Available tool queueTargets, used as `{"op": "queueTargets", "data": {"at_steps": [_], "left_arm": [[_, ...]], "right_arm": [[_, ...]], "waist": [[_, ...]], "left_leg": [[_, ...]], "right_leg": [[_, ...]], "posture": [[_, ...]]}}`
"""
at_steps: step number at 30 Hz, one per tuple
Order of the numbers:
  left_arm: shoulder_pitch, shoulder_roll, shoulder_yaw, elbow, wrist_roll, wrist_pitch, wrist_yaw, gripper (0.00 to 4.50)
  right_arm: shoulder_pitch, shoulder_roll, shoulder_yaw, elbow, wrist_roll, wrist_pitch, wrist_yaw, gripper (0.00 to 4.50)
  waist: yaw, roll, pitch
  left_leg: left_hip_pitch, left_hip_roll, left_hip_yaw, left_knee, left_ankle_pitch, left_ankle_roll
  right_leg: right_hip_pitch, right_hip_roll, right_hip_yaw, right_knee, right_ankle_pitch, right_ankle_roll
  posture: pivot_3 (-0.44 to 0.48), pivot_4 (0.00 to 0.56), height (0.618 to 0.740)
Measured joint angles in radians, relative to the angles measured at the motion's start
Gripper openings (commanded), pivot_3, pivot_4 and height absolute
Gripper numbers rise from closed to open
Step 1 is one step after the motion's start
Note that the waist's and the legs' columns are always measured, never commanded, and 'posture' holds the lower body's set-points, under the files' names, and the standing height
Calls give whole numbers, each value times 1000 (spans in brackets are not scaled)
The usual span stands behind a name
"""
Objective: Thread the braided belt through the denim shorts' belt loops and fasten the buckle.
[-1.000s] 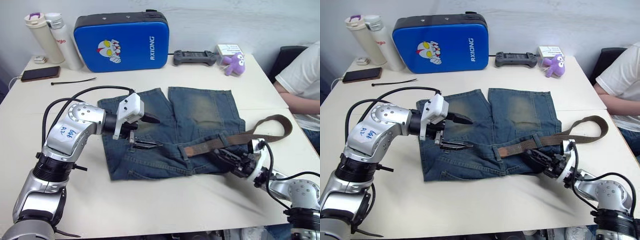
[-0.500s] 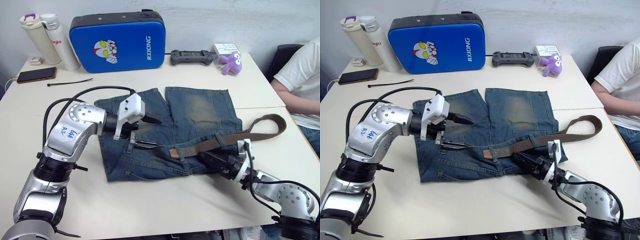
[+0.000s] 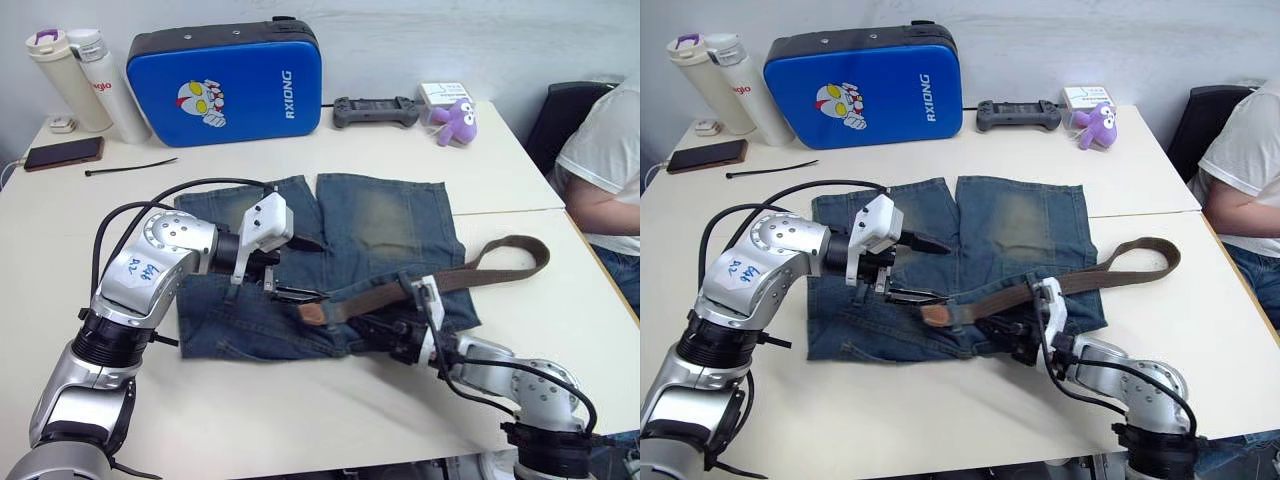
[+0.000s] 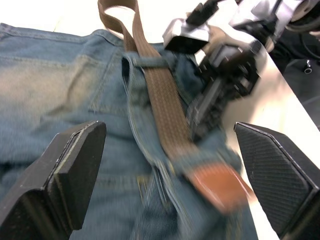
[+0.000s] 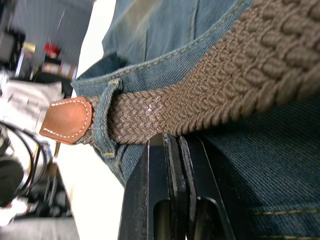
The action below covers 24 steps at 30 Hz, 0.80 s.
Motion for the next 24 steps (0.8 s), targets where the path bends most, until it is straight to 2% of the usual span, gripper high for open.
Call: {"op": "queueTargets", "data": {"at_steps": [8,9,10,13,18,21,24], "left_arm": [[3,2,0,0,0,-4,4,4500],[3,2,0,0,0,-5,3,4500],[3,2,0,0,0,-6,3,4500],[3,4,0,0,0,-10,0,4500],[3,8,6,5,-4,-7,-5,4500],[1,9,34,6,-45,49,-9,4500],[1,25,81,-8,-128,166,-12,4500]], "right_arm": [[-16,-20,7,-10,5,16,-34,111],[-17,-20,-1,-9,10,15,-45,720],[-19,-18,-8,-3,14,14,-61,966],[-24,-33,-46,6,46,11,-87,2365],[-17,-151,-131,-46,159,9,-130,4342],[10,-246,-155,-94,213,-1,-130,4430],[32,-394,-150,-181,167,-18,-43,4430]], "waist": [[2,3,2],[2,3,2],[4,4,3],[12,13,8],[33,15,9],[34,16,10],[30,18,11]], "left_leg": [[-1,0,0,0,0,0],[-1,0,0,0,0,0],[-1,-1,0,1,0,0],[-2,-3,0,2,0,2],[-5,-3,-1,5,0,3],[-6,-3,-1,7,-1,5],[-9,-3,-1,12,-2,6]], "right_leg": [[0,0,0,-1,0,0],[0,0,0,-1,0,0],[0,0,0,-1,0,0],[0,-2,0,-1,0,0],[0,-2,-1,-2,0,0],[0,-2,-1,-2,0,1],[0,-2,-1,-2,0,2]], "posture": [[0,150,739],[0,150,739],[0,150,739],[0,150,739],[0,150,739],[0,150,739],[0,150,739]]}}
